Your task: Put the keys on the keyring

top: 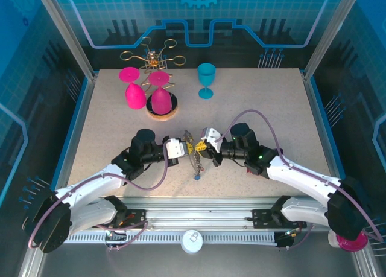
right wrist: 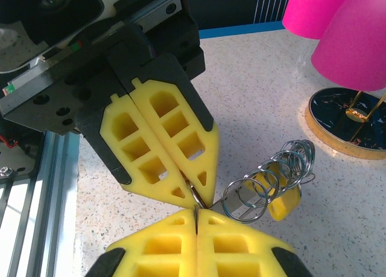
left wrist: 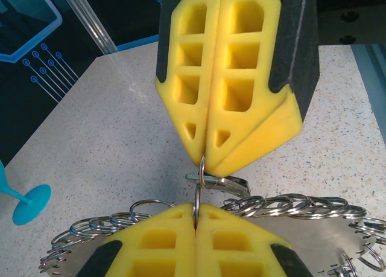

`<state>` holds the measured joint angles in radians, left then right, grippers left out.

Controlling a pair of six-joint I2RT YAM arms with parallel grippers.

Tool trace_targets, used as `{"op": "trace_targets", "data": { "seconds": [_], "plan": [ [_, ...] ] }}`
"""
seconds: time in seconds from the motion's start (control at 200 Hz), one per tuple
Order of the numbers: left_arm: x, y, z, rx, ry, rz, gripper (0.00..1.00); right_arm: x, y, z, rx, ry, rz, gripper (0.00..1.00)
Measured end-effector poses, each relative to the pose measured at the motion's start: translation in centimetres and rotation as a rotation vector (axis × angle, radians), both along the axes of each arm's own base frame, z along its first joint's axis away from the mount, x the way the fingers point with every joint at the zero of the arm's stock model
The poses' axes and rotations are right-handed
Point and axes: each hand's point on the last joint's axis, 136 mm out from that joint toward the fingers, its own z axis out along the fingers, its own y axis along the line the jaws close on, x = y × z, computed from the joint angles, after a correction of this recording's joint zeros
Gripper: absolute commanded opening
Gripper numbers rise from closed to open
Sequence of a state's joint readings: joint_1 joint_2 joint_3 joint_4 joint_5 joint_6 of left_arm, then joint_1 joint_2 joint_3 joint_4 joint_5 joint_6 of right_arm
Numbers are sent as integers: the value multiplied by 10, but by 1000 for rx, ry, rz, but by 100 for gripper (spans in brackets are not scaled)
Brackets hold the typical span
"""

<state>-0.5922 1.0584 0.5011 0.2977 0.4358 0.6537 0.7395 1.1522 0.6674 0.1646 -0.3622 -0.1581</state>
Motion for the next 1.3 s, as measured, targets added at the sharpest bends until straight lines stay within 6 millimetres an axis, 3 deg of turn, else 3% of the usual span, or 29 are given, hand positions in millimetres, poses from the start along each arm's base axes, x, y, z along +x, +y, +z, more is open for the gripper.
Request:
{"op": "trace_targets", "data": {
  "seconds": [0.34,0.56,1.001,1.301],
  "plan": [
    [3,1,1,0,-8,15,0,11,1,-8,-7,41,-78,0],
    [9,4,2,-3,-23,52,0,20,2,-11,39,153,-175,0],
    [16,8,8,-7,-79,92,0,28,1,-6,128,289,-279,0],
    [10,4,14,-29,-110,75,0,41,-5,-10,152,333,-364,0]
  ]
}}
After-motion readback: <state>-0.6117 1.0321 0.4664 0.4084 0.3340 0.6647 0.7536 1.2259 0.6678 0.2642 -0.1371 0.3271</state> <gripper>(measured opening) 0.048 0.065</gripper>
